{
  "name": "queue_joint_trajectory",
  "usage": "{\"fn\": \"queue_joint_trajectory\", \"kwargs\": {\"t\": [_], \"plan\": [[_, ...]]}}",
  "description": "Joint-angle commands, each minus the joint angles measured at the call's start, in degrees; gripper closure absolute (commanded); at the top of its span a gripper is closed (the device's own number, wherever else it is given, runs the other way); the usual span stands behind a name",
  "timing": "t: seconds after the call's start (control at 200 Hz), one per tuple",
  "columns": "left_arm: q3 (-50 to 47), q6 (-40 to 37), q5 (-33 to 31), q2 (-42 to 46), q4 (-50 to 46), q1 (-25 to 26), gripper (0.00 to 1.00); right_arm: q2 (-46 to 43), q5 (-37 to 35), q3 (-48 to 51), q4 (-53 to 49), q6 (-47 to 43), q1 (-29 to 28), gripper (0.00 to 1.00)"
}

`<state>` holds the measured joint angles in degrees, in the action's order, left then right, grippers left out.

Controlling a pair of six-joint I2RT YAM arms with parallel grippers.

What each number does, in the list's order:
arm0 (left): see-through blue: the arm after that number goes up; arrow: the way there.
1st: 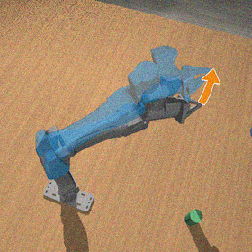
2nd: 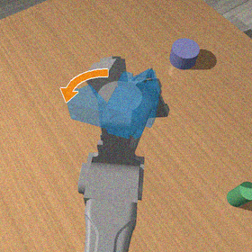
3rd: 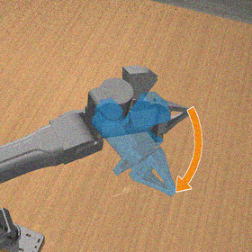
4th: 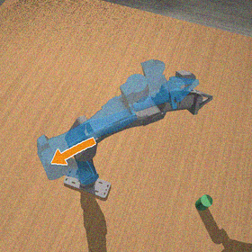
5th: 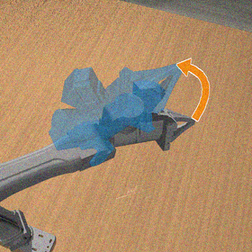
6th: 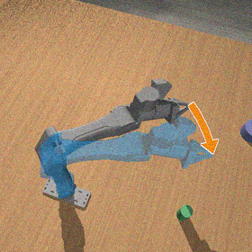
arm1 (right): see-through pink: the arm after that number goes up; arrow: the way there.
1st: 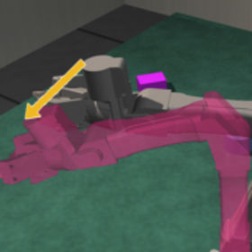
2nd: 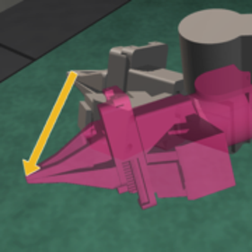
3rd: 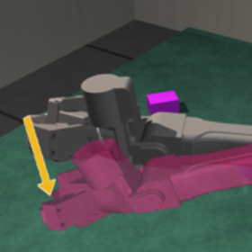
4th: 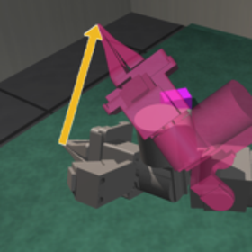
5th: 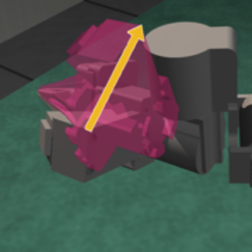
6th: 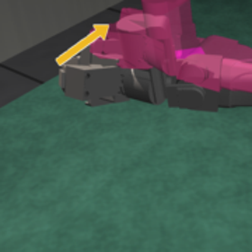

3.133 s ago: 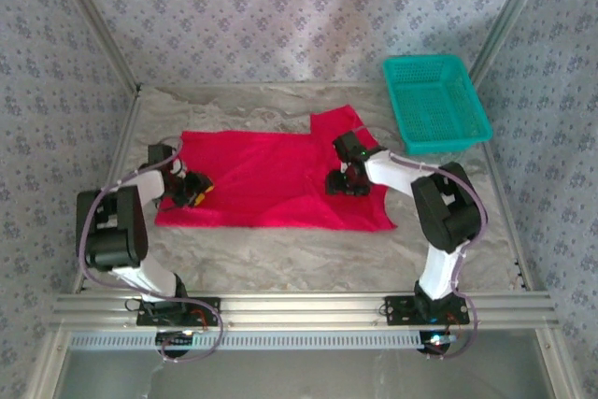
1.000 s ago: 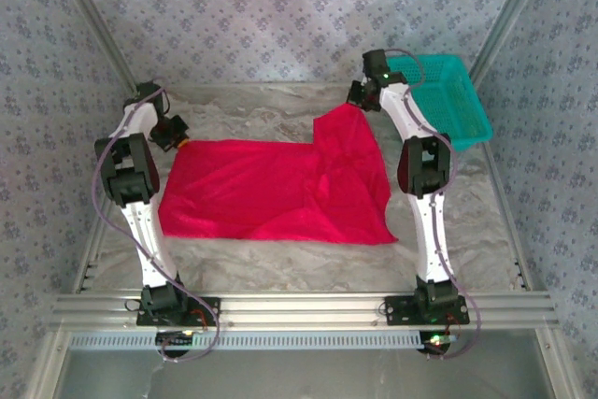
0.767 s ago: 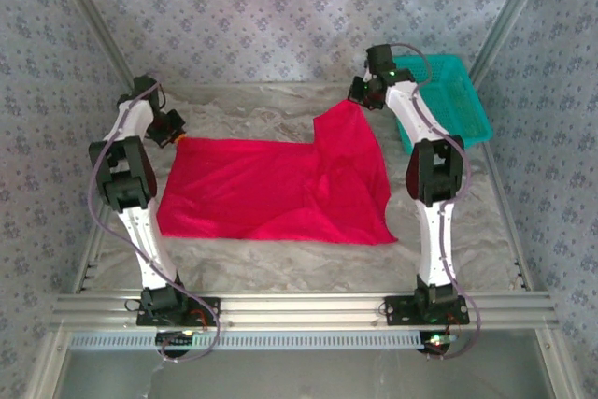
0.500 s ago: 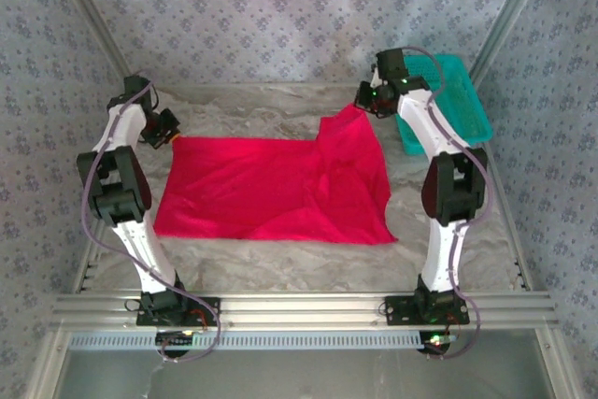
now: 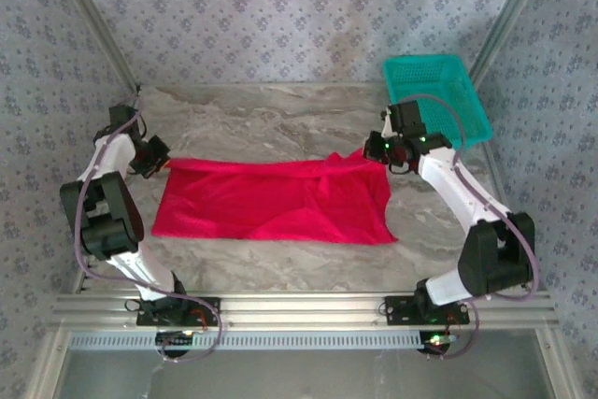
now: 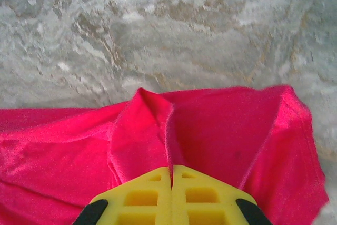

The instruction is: Fold the inside-out t-shirt

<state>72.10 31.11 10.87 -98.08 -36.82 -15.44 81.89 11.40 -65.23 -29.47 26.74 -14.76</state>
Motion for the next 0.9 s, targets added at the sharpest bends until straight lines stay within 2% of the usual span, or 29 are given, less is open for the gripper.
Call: {"fn": "queue_joint_trajectory", "kwargs": {"t": [0.0, 0.37, 0.72, 0.785, 0.8, 0.854, 0.899], "plan": [[-1.69, 0.35, -0.50, 2.78, 1.44, -0.54, 1.00, -3.52, 0.20, 4.58, 0.24, 1.35, -0.22, 1.00], [-7.41, -0.55, -4.31, 3.71, 1.30, -1.87, 1.00, -11.46, -3.14, 14.57, -2.70, 0.89, 0.03, 1.00], [-10.05, -0.22, -6.81, 1.60, 1.61, -2.05, 1.00, -12.72, -3.14, 23.83, -0.78, 5.44, 0.02, 1.00], [-11.22, 0.07, -6.92, 0.44, 2.38, -2.11, 1.00, -12.63, -2.83, 26.21, 0.70, 7.22, -0.18, 0.95], [-11.40, 0.08, -6.92, 0.10, 2.56, -2.13, 0.98, -12.63, -2.91, 26.65, 1.06, 7.63, -0.19, 0.93], [-11.63, 0.32, -6.70, -1.37, 3.12, -2.07, 0.75, -12.54, -3.72, 27.98, 1.53, 8.89, -0.35, 0.83], [-11.16, 0.35, -6.12, -2.47, 3.25, -2.14, 0.70, -12.70, -4.31, 28.03, 1.08, 10.03, -0.40, 0.81]]}}
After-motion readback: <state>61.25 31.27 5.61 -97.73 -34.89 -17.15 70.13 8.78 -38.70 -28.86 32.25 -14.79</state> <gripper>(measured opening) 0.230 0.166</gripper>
